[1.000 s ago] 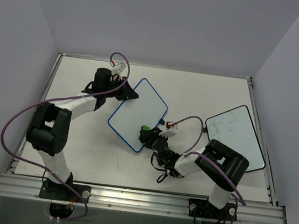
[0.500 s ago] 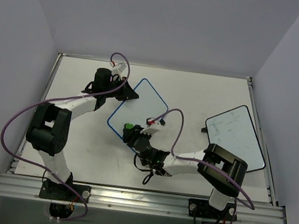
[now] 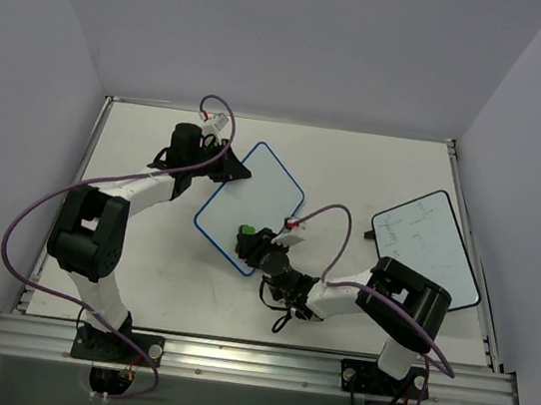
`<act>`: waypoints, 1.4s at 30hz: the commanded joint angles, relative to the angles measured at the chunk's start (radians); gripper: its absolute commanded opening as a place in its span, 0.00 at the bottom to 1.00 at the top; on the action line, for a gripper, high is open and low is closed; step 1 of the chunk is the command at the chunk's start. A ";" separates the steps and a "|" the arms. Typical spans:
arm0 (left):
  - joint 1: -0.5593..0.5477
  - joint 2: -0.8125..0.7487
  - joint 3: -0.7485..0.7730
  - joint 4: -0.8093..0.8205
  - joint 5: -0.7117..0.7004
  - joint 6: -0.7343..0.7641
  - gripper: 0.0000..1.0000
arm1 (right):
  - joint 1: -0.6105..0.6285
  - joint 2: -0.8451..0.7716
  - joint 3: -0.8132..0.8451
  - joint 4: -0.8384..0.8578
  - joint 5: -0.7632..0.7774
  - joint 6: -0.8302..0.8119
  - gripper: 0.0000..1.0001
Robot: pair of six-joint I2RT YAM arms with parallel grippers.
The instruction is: Erase the whiteboard
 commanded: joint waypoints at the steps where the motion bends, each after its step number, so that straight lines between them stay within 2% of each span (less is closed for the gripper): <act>1: -0.080 0.033 -0.036 -0.113 0.008 0.111 0.02 | -0.063 0.087 -0.092 -0.151 -0.168 0.057 0.00; 9: -0.080 0.036 -0.035 -0.116 0.006 0.109 0.02 | -0.129 0.075 -0.083 -0.189 -0.174 0.020 0.00; 16: -0.080 0.027 -0.026 -0.133 0.002 0.105 0.03 | -0.134 0.056 -0.054 -0.212 -0.186 0.003 0.00; 20: -0.080 0.015 -0.027 -0.134 -0.012 0.094 0.13 | -0.134 0.055 -0.044 -0.223 -0.193 0.001 0.00; 21: -0.080 0.012 -0.029 -0.133 -0.015 0.091 0.18 | -0.134 0.055 -0.044 -0.224 -0.194 0.001 0.00; 22: -0.080 0.007 -0.029 -0.131 -0.021 0.086 0.29 | -0.132 0.055 -0.040 -0.224 -0.196 0.003 0.00; 25: -0.079 -0.004 -0.027 -0.127 -0.028 0.082 0.41 | -0.132 0.055 -0.040 -0.223 -0.199 0.004 0.00; 26: -0.079 -0.005 -0.026 -0.127 -0.034 0.080 0.48 | -0.134 0.055 -0.040 -0.223 -0.199 0.003 0.00; 29: -0.079 -0.019 -0.023 -0.125 -0.044 0.078 0.57 | -0.132 0.052 -0.040 -0.224 -0.199 0.001 0.00; 35: -0.079 -0.053 -0.016 -0.139 -0.083 0.077 0.63 | -0.134 0.042 -0.039 -0.226 -0.205 -0.002 0.00; 42: -0.064 -0.102 -0.016 -0.190 -0.230 0.078 0.64 | -0.134 0.027 -0.016 -0.258 -0.206 -0.015 0.00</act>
